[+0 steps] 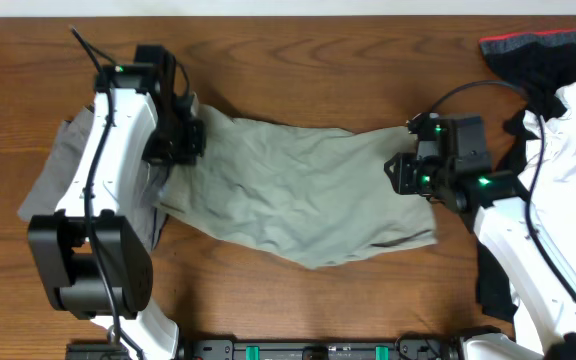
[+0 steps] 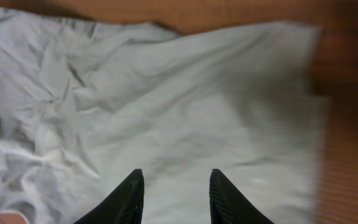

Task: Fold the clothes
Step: 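Grasp the waistband end with the left gripper and the leg end with the right, then lift the waistband end with the left gripper and fold it rightward over the legs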

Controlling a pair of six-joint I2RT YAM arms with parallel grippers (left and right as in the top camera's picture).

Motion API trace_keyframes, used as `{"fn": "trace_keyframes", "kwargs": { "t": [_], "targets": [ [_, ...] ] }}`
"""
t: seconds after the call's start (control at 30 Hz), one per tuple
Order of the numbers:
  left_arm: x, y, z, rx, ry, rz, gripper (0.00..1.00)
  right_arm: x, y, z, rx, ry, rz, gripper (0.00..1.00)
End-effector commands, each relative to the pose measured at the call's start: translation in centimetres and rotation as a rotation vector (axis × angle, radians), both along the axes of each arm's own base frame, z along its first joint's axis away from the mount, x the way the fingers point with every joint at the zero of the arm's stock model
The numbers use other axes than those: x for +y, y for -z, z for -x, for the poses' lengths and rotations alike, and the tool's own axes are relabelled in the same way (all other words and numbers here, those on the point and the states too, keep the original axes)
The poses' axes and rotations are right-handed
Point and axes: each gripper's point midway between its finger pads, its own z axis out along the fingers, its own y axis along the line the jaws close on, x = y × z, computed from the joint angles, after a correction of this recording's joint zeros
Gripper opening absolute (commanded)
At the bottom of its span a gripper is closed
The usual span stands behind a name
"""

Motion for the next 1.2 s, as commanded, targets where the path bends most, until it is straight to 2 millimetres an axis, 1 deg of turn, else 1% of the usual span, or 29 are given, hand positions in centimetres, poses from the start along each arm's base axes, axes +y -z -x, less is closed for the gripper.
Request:
{"fn": "trace_keyframes", "kwargs": {
  "t": [0.0,0.07,0.13,0.23,0.33,0.43,0.53,0.63,0.73,0.8,0.87,0.97,1.07,1.17],
  "targets": [
    [0.8,-2.9,-0.9,-0.066,0.036,-0.131,0.06,-0.5,-0.9,0.0,-0.027,0.019,-0.005,0.33],
    [0.2,-4.4,-1.0,-0.088,0.066,-0.161,0.06,-0.6,-1.0,0.0,-0.028,0.021,-0.006,0.33],
    [-0.8,-6.3,-1.3,-0.125,0.104,-0.191,0.06,-0.6,-0.9,0.1,-0.023,0.021,-0.005,0.34],
    [-3.1,-8.7,-1.6,-0.194,0.173,-0.226,0.06,-0.6,-0.8,0.2,-0.018,0.021,-0.004,0.33],
    [-5.5,-10.2,-1.9,-0.259,0.241,-0.256,0.06,-0.6,-0.8,0.2,-0.018,0.021,-0.004,0.34],
    [-7.5,-10.4,-1.9,-0.288,0.269,-0.258,0.06,-0.7,-0.8,0.3,-0.012,0.022,-0.003,0.34],
    [-8.8,-9.7,-1.7,-0.271,0.261,-0.256,0.06,-0.9,-0.6,0.4,-0.003,0.028,0.000,0.34],
    [-9.5,-9.1,-1.6,-0.257,0.193,-0.247,0.06,-1.9,-0.4,0.4,0.008,0.058,0.020,0.34],
    [-9.7,-9.1,-1.9,-0.272,0.085,-0.225,0.06,-3.0,0.0,0.5,0.025,0.093,0.037,0.34],
    [-9.7,-9.1,-2.0,-0.276,0.055,-0.220,0.06,-3.8,0.1,0.5,0.036,0.130,0.048,0.34],
    [-9.0,-9.1,-1.7,-0.263,0.048,-0.247,0.06,-4.9,0.4,0.5,0.050,0.184,0.061,0.34],
    [-6.3,-9.2,-1.2,-0.231,0.025,-0.339,0.06,-5.9,0.5,0.6,0.063,0.226,0.066,0.34],
    [-3.7,-9.3,-0.7,-0.195,0.021,-0.409,0.06,-6.2,0.5,0.6,0.065,0.234,0.066,0.34],
    [-0.5,-10.0,-0.5,-0.174,-0.016,-0.504,0.06,-6.2,0.5,0.5,0.063,0.234,0.065,0.34]
  ]
}}
